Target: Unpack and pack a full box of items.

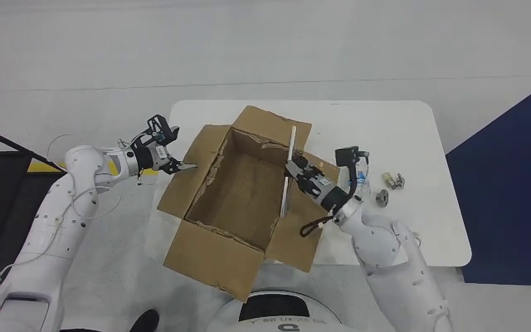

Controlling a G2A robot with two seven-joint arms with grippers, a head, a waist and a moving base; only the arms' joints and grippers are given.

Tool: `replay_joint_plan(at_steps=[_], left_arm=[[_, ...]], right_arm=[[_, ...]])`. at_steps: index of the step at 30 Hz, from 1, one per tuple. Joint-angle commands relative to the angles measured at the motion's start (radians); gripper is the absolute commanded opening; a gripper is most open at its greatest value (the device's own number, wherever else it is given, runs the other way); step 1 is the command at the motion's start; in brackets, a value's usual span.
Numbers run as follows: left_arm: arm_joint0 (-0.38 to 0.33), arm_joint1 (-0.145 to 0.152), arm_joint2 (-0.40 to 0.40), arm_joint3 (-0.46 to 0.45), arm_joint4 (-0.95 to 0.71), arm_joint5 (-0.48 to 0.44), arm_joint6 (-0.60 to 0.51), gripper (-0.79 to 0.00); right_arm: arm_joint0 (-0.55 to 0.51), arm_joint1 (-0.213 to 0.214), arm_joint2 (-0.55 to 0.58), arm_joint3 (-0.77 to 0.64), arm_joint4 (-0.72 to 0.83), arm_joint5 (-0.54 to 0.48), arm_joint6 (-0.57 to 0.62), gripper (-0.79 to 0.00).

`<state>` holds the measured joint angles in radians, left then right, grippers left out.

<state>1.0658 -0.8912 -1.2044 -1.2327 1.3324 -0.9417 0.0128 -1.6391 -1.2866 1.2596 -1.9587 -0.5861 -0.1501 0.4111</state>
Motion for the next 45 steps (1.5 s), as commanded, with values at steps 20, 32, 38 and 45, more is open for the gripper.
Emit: replay_joint_plan(at_steps=[20, 32, 38, 45], left_arm=[[0.0, 0.0, 0.0, 0.0, 0.0, 0.0, 0.0, 0.0], [0.0, 0.0, 0.0, 0.0, 0.0, 0.0, 0.0, 0.0], [0.0, 0.0, 0.0, 0.0, 0.0, 0.0, 0.0, 0.0], [0.0, 0.0, 0.0, 0.0, 0.0, 0.0, 0.0, 0.0]], right_arm=[[0.307, -0.073, -0.404, 0.339, -0.302, 0.369, 0.084, -0.785], [0.382, -0.11, -0.491, 0.375, -0.397, 0.516, 0.099, -0.172], [0.312, -0.093, -0.444, 0.233, -0.443, 0.504, 0.096, -0.028], [0.122, -0.047, -0.232, -0.058, -0.385, 0.396, 0.005, -0.046]])
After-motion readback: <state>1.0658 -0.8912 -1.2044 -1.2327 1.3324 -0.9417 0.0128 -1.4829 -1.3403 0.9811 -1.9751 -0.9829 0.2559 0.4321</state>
